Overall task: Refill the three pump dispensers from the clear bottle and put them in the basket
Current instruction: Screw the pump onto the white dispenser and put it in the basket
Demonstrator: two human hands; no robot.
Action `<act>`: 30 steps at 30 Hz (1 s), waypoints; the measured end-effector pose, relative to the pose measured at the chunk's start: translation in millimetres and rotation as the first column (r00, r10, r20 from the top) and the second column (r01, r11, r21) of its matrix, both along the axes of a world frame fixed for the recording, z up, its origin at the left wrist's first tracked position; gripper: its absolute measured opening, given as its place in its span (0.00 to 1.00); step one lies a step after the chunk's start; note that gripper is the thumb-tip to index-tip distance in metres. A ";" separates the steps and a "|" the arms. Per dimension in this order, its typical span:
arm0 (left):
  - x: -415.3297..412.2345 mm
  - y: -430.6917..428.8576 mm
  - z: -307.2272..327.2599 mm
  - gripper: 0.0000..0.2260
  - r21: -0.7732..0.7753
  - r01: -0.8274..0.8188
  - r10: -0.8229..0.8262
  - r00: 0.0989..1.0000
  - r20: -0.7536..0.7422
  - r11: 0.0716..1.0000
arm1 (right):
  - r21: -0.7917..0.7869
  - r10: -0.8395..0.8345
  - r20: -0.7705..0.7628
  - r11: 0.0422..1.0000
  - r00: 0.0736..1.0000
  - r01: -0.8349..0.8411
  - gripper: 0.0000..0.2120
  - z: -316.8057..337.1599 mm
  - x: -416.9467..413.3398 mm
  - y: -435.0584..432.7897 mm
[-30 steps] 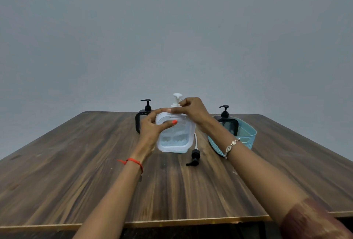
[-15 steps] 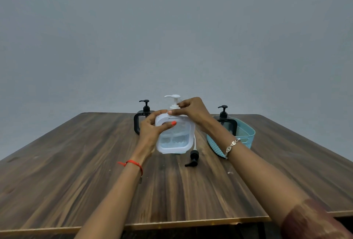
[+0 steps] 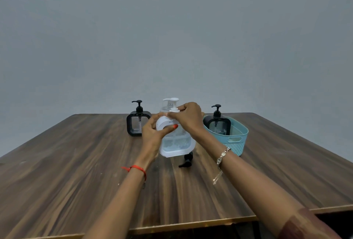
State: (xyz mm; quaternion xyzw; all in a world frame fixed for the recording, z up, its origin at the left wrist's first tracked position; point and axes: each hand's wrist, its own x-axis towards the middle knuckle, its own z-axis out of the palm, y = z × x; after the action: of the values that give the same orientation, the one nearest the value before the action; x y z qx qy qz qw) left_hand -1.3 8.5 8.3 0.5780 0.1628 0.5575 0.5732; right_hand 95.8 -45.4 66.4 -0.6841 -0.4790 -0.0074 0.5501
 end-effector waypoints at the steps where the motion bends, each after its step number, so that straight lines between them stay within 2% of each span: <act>1: 2.4 -0.8 0.3 0.18 -0.003 0.001 -0.001 1.000 -0.015 1.000 | -0.007 0.039 -0.022 0.999 0.999 -0.039 0.12 0.3 4.6 -3.3; 7: 23.3 -6.2 7.4 0.16 0.002 0.021 -0.021 0.998 -0.063 1.000 | -0.025 0.282 -0.211 0.956 0.936 -0.294 0.14 1.8 56.0 -34.9; 10: 40.7 -10.1 12.6 0.15 -0.001 0.083 -0.083 0.996 -0.038 0.997 | -0.056 0.279 -0.291 0.950 0.915 -0.308 0.19 -1.2 89.4 -56.1; 14: 73.4 -18.4 22.0 0.15 0.016 0.128 -0.128 0.992 -0.016 0.992 | -0.076 0.308 -0.383 0.929 0.871 -0.362 0.21 -0.3 126.2 -78.7; 17: 101.7 -21.8 30.8 0.15 0.066 0.155 -0.152 0.987 -0.043 0.986 | -0.017 0.296 -0.375 0.945 0.878 -0.326 0.21 9.2 149.0 -87.9; 23: 154.0 -15.6 46.1 0.13 0.243 0.222 -0.155 0.951 -0.267 0.944 | -0.028 0.246 -0.322 0.963 0.914 -0.268 0.20 26.5 195.5 -89.8; 26: 174.7 -5.6 50.2 0.11 0.362 0.180 -0.038 0.930 -0.367 0.915 | -0.044 0.239 -0.301 0.964 0.923 -0.263 0.20 26.1 216.8 -83.2; 30: 194.7 8.6 45.8 0.16 0.403 0.165 0.046 0.884 -0.464 0.900 | -0.098 0.216 -0.295 0.962 0.931 -0.254 0.20 14.5 238.6 -70.4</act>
State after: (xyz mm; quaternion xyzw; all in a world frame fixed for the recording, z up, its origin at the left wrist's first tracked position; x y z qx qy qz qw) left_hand 193.4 17.1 54.0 0.8111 0.1488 0.4071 0.3926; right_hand 334.4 -115.9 80.9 -0.6513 -0.4737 0.1880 0.5622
